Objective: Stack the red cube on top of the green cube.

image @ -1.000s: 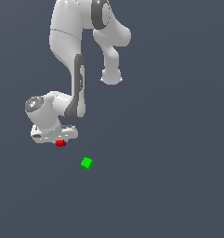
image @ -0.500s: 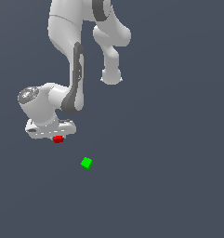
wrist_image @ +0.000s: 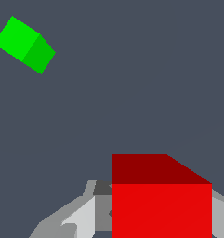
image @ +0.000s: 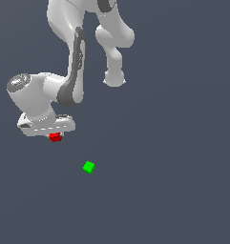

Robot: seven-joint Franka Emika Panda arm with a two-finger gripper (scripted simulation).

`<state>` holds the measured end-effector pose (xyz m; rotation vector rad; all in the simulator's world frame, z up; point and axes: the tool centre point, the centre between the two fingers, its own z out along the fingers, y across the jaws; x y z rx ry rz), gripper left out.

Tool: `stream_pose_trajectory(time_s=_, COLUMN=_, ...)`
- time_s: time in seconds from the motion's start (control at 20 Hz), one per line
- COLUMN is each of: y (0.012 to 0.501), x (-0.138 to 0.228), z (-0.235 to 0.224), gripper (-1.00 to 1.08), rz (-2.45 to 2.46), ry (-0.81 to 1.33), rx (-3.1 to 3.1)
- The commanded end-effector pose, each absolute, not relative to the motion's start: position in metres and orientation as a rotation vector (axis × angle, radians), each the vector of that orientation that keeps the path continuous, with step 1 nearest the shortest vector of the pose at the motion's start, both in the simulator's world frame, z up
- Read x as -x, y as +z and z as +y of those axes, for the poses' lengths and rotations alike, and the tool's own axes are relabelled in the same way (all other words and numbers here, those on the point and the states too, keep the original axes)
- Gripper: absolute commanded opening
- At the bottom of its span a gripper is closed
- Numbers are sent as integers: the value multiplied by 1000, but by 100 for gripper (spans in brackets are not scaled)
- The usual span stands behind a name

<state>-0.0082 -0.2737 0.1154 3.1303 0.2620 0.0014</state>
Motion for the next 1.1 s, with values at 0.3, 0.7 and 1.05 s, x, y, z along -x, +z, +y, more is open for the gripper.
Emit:
stream_pose_trajectory(time_s=0.3, y=117, x=4, z=-268, gripper=-100, rz=262, ry=1, rx=-3130)
stream_pose_trajectory(time_s=0.7, y=101, x=-27, z=-225, gripper=-100, rz=262, ry=1, rx=-3130)
stream_pose_trajectory(time_s=1.05, y=81, x=-67, z=-170, gripper=-100, rz=262, ry=1, rx=-3131)
